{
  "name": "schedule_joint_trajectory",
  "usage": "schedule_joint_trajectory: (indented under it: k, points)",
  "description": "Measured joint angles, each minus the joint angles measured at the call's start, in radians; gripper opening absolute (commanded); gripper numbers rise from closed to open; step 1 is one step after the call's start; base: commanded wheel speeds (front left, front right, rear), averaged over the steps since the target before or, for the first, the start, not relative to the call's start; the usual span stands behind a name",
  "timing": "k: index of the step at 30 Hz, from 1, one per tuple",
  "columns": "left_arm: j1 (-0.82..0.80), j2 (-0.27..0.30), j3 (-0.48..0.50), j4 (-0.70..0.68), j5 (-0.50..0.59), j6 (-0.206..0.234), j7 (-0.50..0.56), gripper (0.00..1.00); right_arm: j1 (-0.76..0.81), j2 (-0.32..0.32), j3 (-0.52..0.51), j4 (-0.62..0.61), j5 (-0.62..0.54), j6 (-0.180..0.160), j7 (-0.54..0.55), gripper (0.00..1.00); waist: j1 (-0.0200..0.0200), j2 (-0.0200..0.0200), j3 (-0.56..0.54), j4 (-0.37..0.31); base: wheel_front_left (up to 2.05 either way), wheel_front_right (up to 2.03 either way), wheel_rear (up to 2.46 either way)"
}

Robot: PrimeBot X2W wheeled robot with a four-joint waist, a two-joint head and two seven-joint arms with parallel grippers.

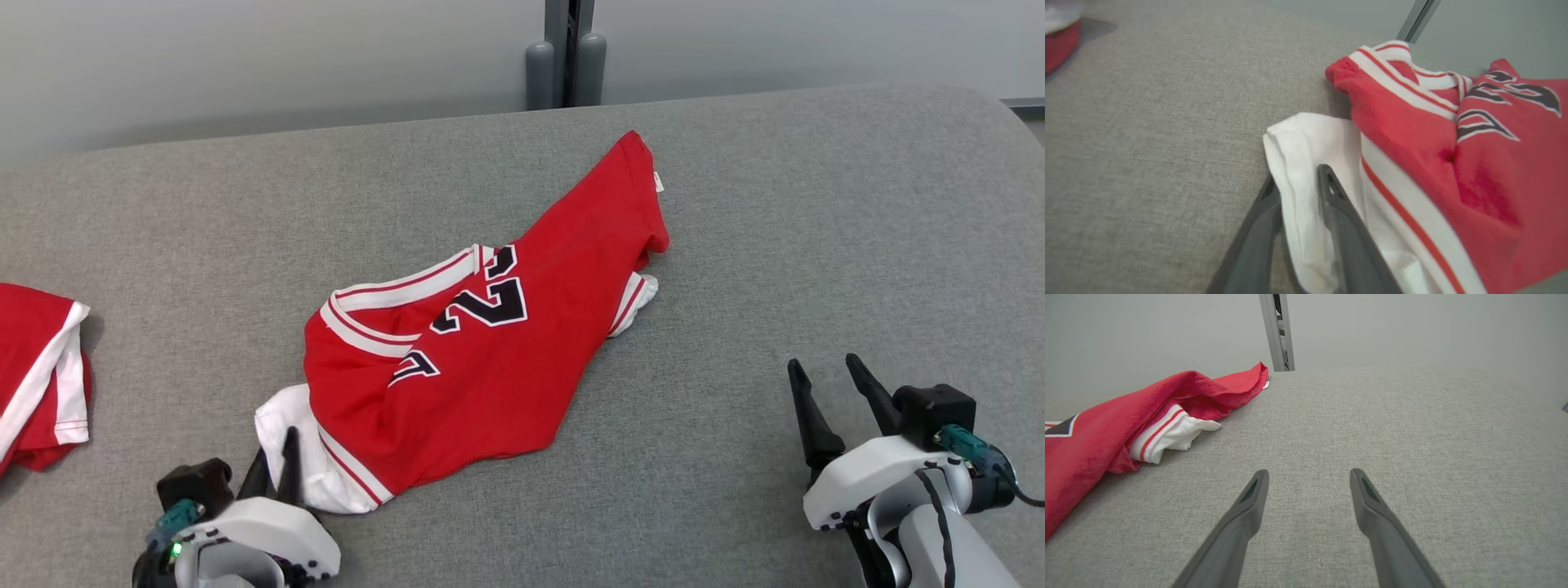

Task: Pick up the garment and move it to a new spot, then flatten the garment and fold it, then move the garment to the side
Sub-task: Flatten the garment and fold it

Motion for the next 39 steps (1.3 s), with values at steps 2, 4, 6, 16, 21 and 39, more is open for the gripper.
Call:
schedule_joint_trajectory:
  k: [2,4,6,16,21,39]
  points:
    - [-0.001,-0.003,0.044,-0.052,0.016,0.004,0.001,0.0,0.008,0.0,-0.001,-0.002,0.001,0.0,0.0,1.0,0.0,0.0,-0.003,0.004,0.0,0.0,0.0]
    - [0.0,-0.002,0.095,-0.142,0.033,0.016,0.001,0.0,0.019,0.001,0.0,-0.002,0.003,0.0,0.0,1.0,0.0,0.0,-0.009,0.015,0.0,0.0,0.0]
    - [0.017,0.001,0.136,-0.222,0.05,0.029,0.0,0.0,0.03,0.003,0.008,-0.001,0.007,0.0,0.0,1.0,0.0,0.0,-0.018,0.029,0.0,0.0,0.0]
    - [0.137,0.0,0.127,-0.227,0.029,0.049,0.0,0.73,0.03,0.033,0.148,0.018,0.045,0.0,0.0,1.0,0.0,0.0,-0.051,0.112,0.0,0.0,0.0]
    - [0.147,0.0,0.069,-0.219,0.027,0.058,0.0,1.0,0.001,0.04,0.233,0.043,0.07,0.0,0.0,1.0,0.0,0.0,-0.04,0.15,0.0,0.0,0.0]
    - [0.109,0.0,-0.045,-0.325,0.039,0.058,0.0,1.0,-0.148,0.03,0.213,0.175,0.045,0.0,-0.002,0.0,0.0,0.0001,0.058,0.273,0.0,0.0,0.0]
